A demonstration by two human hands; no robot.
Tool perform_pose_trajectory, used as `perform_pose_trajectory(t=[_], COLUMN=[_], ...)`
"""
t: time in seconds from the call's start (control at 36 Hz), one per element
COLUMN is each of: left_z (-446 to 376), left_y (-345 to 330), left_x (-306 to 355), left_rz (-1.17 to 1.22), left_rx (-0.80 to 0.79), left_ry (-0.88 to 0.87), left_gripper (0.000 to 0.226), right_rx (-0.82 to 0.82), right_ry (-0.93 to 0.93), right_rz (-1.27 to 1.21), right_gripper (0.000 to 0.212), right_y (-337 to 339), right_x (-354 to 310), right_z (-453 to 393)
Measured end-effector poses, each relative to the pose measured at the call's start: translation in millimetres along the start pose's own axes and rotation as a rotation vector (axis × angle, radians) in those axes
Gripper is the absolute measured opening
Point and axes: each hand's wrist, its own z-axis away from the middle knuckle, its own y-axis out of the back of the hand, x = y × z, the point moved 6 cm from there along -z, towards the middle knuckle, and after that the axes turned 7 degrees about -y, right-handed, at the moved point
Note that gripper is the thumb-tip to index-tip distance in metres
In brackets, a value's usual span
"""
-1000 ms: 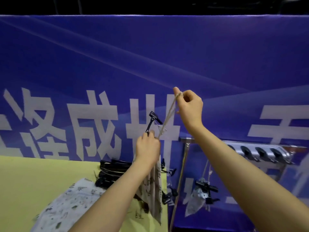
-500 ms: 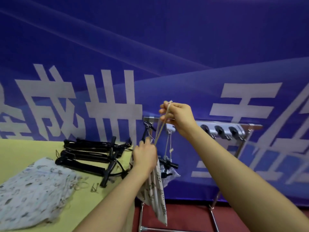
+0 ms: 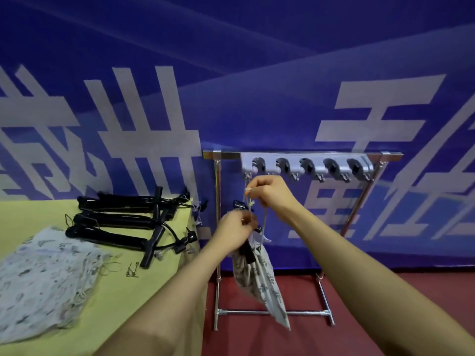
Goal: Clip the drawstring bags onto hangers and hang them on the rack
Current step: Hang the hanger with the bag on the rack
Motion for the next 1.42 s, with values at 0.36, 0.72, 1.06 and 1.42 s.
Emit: perform_pose_trajectory(t=[0.36, 0.72, 1.06, 1.42], left_z=[-68, -126, -177, -182], left_y=[-36, -50, -53, -76], left_x=[-7, -15, -32, -42], left_rz=[0.189, 0.18, 0.175, 0.177], left_rx=[-0.11, 0.011, 0.295, 0.113], left_ry=[-0.042, 0.054, 0.223, 0.221], left_gripper=[0.017, 0.019, 0.024, 0.02], right_rx=[0.291, 0.357, 0.319, 0.169], right_ry=[-0.079, -0.117, -0.091, -0.17], right_rz=[0.342, 0.393, 0.458, 0.541], right_gripper=[0.017, 0.017, 0.022, 0.016], right_y=[55, 79, 88, 84], right_x=[61, 82, 98, 132], right_z=[-30, -91, -145, -144])
